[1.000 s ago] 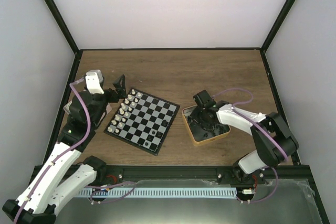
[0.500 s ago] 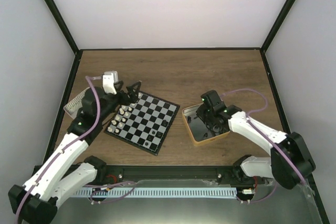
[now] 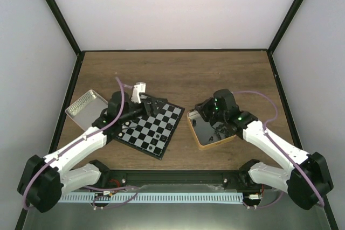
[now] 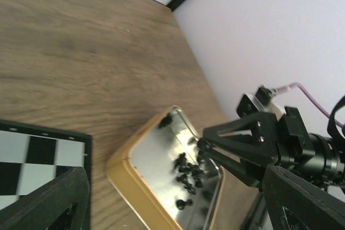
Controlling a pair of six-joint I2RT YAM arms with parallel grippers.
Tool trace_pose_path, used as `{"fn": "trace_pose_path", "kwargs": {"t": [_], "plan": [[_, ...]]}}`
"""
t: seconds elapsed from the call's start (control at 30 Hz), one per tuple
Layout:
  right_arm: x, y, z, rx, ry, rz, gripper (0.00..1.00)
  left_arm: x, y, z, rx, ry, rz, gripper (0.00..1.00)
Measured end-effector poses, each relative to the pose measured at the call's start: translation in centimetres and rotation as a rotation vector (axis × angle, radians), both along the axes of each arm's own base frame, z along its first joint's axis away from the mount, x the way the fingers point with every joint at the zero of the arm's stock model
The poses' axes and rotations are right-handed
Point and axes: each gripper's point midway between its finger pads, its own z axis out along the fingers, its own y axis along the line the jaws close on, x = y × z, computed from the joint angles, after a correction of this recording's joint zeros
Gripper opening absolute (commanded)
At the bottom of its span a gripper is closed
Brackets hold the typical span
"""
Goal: Set up the chess pieces on the board
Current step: Place the chess piece on the chessboard.
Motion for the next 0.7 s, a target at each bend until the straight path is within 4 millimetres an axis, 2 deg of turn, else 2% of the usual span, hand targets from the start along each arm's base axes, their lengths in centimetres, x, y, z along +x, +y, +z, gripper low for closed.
{"fn": "trace_pose_path", "kwargs": {"t": [0.1,0.2,0.4,0.5,0.63,0.7], "plan": [[0.3,1.4,1.6,0.08,-0.039,0.042,0.22,-0.8,-1.8,0.0,-0.028,0.01,-0.049,0.89],[0.4,2.6,2.6,0.153,-0.068,0.08,0.21,-1.4,-3.0,0.3,-0.051,0.006,-0.076,0.83],[0.3,4.8,2.2,0.26,-0.049,0.143,0.21,-1.4,-4.2,0.3,-0.072,0.001,-0.09,0.58],[0.4,5.8,2.3,0.29,-0.055,0.161,0.21,-1.5,-4.7,0.1,-0.076,0.007,-0.097,0.56],[0.6,6.9,3.5,0.347,-0.09,0.183,0.22,-1.7,-5.4,-0.2,-0.08,0.006,-0.106,0.56],[0.6,7.3,3.8,0.372,-0.097,0.191,0.22,-1.8,-5.7,-0.5,-0.079,0.01,-0.11,0.52]]}}
